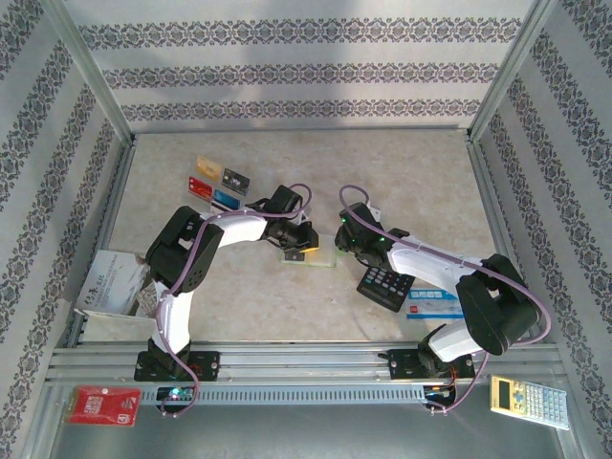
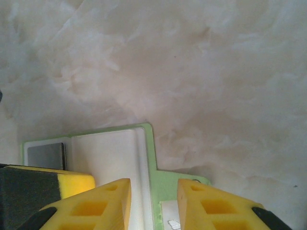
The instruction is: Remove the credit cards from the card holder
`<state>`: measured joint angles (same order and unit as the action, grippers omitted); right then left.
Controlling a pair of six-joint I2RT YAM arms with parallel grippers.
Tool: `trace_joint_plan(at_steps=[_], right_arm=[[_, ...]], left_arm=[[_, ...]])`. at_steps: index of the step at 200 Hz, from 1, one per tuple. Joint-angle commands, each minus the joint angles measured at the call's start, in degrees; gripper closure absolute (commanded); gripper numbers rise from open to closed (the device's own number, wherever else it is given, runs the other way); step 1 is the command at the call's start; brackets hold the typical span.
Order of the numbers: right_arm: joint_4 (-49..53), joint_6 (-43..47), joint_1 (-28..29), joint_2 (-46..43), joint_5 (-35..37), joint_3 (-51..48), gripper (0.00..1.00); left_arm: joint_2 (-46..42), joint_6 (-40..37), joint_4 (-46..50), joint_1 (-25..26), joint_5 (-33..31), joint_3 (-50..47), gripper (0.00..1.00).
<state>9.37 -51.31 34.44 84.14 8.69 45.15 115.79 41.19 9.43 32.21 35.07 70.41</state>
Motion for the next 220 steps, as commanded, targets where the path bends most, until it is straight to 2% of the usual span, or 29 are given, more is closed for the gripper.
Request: trace_joint_plan(at_steps=[1, 27, 51, 80, 96, 135, 220], right_arm=[[-3.6, -0.5, -0.9, -1.3, -3.3, -1.2, 0.69], [-8.8, -1.1, -1.5, -1.6, -8.6, -2.2, 0.69], [-13.2, -1.3, -1.6, 0.7, -16.8, -1.3, 0.69], [-16.3, -2.8, -0.3, 5.5, -22.4, 1.6, 0.70], [-16.5, -3.2, 0.7, 8.2, -23.5, 3.8, 0.71], [-15.8, -4.3, 2.3, 13.7, -23.8, 7.5, 0.84], [-13.1, -5.2, 2.2, 17.9, -23.0, 8.0, 0.86]], left_arm=[[-2.7, -0.1, 4.9, 0.5, -2.1, 0.6, 0.83], [-8.5, 2.6, 2.7, -1.0, -2.2, -1.2, 0.74], [-12.7, 3.3, 2.2, -4.3, -3.3, -4.8, 0.64], [-15.5, 1.3, 4.6, -8.2, -4.9, -8.1, 0.61], [-16.0, -0.4, 6.5, -9.3, -6.3, -8.8, 0.61], [-13.8, -4.0, 9.5, -9.7, -7.6, -8.0, 0.68], [-7.5, -4.3, 7.4, -9.4, -2.1, -6.5, 0.79]])
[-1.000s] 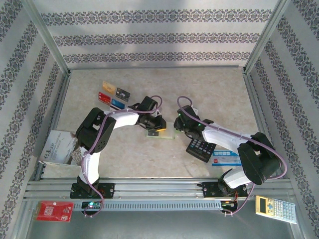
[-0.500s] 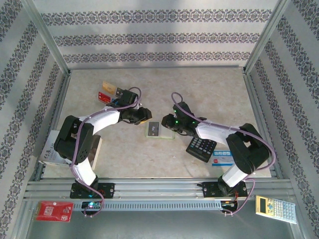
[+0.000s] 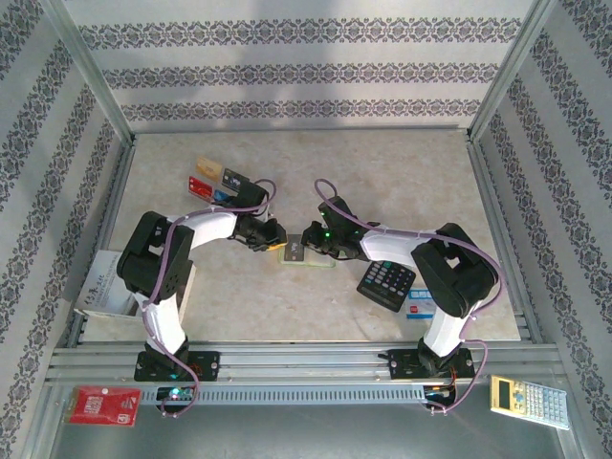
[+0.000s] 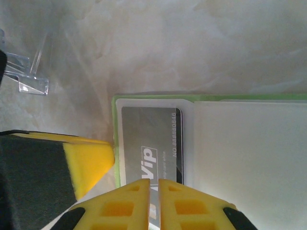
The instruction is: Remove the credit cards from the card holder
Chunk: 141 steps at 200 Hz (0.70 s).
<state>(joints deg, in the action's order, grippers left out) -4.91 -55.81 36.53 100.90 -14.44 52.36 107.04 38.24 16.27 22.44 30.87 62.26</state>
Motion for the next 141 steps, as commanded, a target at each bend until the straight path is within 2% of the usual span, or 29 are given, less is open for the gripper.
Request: trace_joint_plan(at_steps=[1, 96, 141], right_arm=[[1.2, -0.7, 0.0, 1.2, 0.1, 0.8, 0.87], [2.5, -0.7, -0.1, 3.2, 0.0, 0.3, 0.87], [2.5, -0.5, 0.1, 4.4, -1.1, 0.7, 0.85]], left_arm=[[1.3, -1.4, 0.6, 0.4, 2.1, 1.7, 0.79], [2.5, -2.5, 3.6, 0.4, -3.2, -1.2, 0.89], [3.0, -2.9, 4.4, 0.4, -3.7, -1.2, 0.93]])
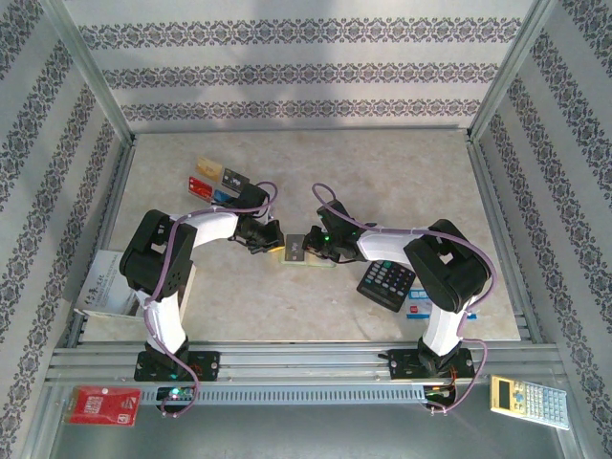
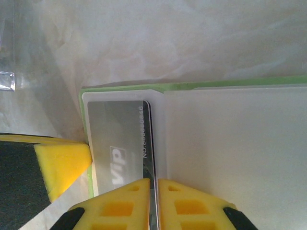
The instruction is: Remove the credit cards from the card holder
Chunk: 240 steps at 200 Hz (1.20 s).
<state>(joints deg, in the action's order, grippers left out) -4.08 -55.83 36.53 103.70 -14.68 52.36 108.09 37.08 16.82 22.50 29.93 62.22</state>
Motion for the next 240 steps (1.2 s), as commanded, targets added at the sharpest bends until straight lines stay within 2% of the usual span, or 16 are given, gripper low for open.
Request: trace_joint_plan(at_steps=[1, 105, 190, 240], right_arm=[[1.7, -0.4, 0.1, 1.6, -0.9, 0.7, 0.85], [5.9, 0.6, 0.9, 4.3, -0.9, 3.0, 0.86], [4.0, 1.3, 1.4, 4.1, -2.3, 3.1, 0.86], [5.8, 1.5, 1.2, 2.1, 1.2, 1.9, 0.85]], left_arm=[[2.0, -1.7, 3.8, 0.3, -2.8, -1.1, 0.93], [2.5, -1.9, 3.7, 0.3, -2.3, -1.2, 0.95], [3.0, -1.8, 3.6, 0.4, -1.7, -1.1, 0.95], [-0.8, -3.1, 7.1, 0.3, -3.4, 1.3, 0.92]])
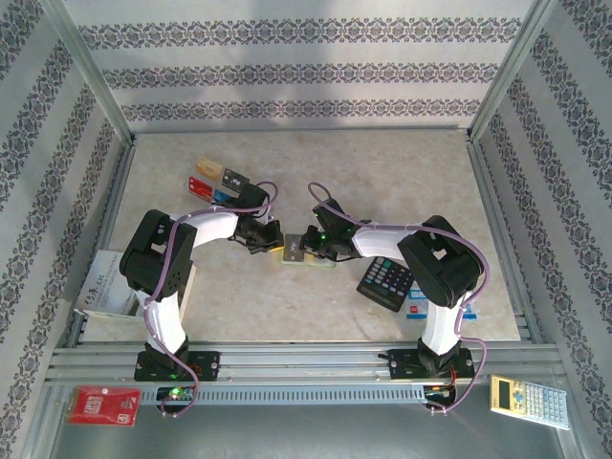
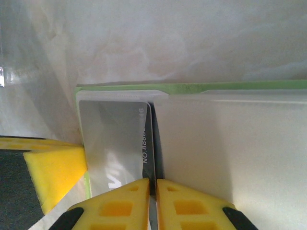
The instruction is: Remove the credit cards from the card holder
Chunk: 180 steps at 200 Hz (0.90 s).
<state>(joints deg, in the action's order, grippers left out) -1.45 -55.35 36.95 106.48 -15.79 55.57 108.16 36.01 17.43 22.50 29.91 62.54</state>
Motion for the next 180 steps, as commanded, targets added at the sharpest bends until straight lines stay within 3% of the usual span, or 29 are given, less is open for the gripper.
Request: trace_joint_plan(at_steps=[1, 41, 89, 180], right_arm=[[3.2, 1.1, 0.7, -0.8, 2.3, -1.3, 0.85], [2.6, 1.1, 0.7, -1.3, 2.0, -1.2, 0.85], [2.3, 1.0, 0.7, -1.5, 2.1, -1.5, 0.83], [2.8, 0.9, 0.5, -2.1, 2.9, -2.4, 0.82]], left_arm=[[-1.0, -2.1, 6.6, 0.3, -3.4, 1.1, 0.92], [-4.1, -3.6, 7.4, 0.9, -2.1, 3.5, 0.88], [-0.4, -4.5, 7.4, 2.6, -1.0, 5.8, 0.87], [2.6, -3.8, 8.8, 2.8, -7.0, 5.2, 0.87]])
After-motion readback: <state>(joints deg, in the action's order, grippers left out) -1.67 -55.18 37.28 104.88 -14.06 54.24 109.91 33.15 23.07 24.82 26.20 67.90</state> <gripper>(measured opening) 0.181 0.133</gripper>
